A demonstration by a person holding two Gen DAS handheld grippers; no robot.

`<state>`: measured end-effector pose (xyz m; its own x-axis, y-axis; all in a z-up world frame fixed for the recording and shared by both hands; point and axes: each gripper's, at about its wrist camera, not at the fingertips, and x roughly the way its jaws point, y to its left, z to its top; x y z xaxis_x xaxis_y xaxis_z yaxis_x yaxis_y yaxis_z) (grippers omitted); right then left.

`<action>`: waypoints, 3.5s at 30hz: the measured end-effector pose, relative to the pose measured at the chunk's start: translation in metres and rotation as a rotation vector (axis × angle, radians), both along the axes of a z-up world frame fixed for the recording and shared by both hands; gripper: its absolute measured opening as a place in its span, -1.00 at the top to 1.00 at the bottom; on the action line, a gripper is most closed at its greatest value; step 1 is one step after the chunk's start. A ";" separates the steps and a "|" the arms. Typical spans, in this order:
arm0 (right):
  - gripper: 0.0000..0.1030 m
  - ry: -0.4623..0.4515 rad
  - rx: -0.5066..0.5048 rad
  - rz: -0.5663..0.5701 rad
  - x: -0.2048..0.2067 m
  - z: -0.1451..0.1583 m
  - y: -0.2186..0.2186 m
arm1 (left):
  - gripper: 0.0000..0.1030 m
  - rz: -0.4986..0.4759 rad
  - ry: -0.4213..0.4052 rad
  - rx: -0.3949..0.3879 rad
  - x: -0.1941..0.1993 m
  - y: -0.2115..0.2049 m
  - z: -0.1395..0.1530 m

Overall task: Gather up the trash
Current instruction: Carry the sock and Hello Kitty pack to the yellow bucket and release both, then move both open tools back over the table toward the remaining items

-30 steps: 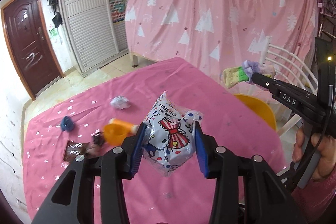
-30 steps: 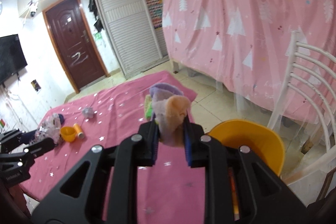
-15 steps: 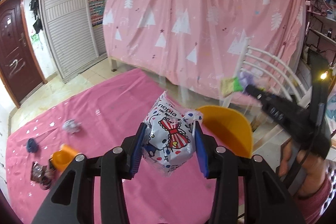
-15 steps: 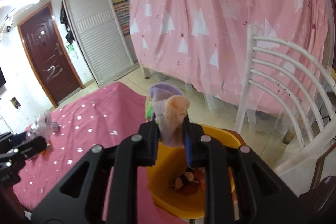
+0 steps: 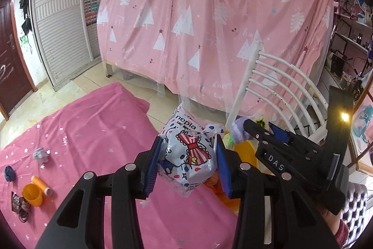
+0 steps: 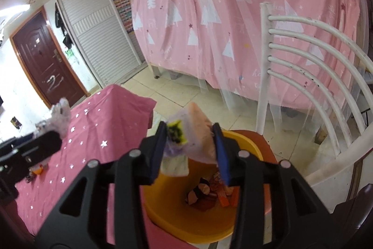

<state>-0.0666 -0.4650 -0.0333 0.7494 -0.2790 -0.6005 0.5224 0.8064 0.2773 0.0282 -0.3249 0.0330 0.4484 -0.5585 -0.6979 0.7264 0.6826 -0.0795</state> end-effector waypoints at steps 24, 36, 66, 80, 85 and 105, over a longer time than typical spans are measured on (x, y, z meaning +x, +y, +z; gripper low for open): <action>-0.20 -0.042 0.116 -0.090 -0.020 -0.009 -0.040 | -0.18 -0.018 0.067 0.040 0.005 -0.045 -0.032; -0.21 -0.053 0.120 -0.090 -0.020 -0.007 -0.043 | -0.45 -0.005 0.051 0.031 0.005 -0.040 -0.027; -0.32 -0.049 0.005 0.155 0.037 0.027 0.074 | -0.45 0.232 -0.010 -0.050 0.059 0.105 0.014; -0.33 -0.011 -0.059 0.346 0.101 0.042 0.168 | -0.47 0.425 0.005 -0.044 0.118 0.220 0.018; -0.33 0.006 -0.075 0.407 0.123 0.045 0.195 | -0.47 0.489 0.005 -0.008 0.140 0.252 0.011; -0.50 0.118 -0.104 0.617 0.205 0.029 0.276 | -0.47 0.690 0.122 0.112 0.212 0.330 -0.043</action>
<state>0.1387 -0.1895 -0.0046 0.7215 0.1218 -0.6816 -0.0244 0.9883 0.1507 0.2398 0.0049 -0.0096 0.5895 -0.0966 -0.8020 0.1152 0.9927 -0.0350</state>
